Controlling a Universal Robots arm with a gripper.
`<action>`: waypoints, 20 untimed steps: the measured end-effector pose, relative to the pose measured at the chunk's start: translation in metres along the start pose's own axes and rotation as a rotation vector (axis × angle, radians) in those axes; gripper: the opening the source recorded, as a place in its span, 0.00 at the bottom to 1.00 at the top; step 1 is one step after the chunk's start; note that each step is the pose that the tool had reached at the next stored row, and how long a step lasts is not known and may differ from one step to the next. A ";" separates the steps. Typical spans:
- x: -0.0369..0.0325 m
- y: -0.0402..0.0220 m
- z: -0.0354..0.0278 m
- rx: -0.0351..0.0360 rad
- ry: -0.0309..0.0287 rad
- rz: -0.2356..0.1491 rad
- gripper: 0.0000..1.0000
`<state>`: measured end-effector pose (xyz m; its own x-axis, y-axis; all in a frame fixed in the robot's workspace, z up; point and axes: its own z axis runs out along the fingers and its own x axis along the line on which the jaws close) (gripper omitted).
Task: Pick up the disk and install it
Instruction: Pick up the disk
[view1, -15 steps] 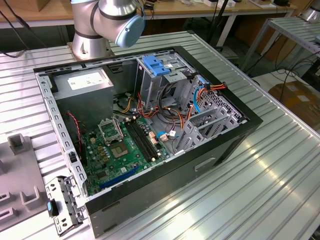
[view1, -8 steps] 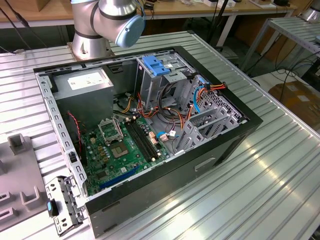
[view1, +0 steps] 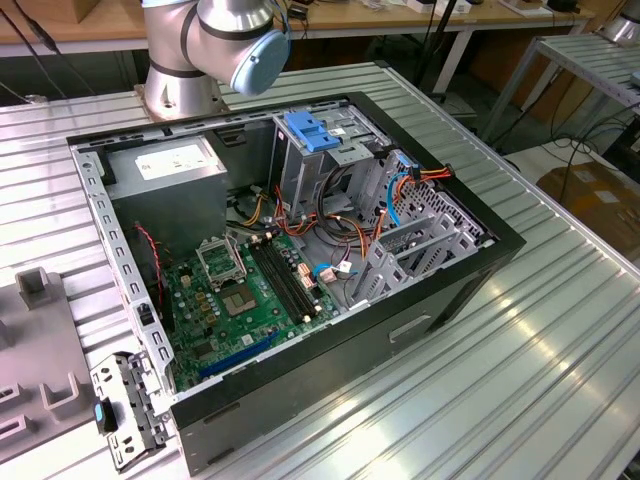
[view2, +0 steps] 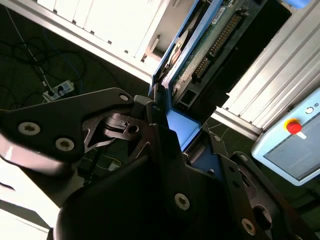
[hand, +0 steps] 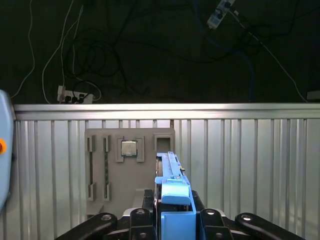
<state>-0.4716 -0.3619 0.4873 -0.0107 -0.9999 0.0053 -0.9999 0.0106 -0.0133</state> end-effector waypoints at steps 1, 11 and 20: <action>0.0000 0.0000 -0.0032 0.0002 -0.0001 0.000 0.37; 0.0001 -0.0001 -0.0124 0.0002 -0.0001 0.000 0.37; 0.0000 -0.0053 -0.0123 0.0002 -0.0001 0.000 0.37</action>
<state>-0.4664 -0.3619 0.4997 -0.0107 -0.9999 0.0052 -0.9999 0.0106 -0.0135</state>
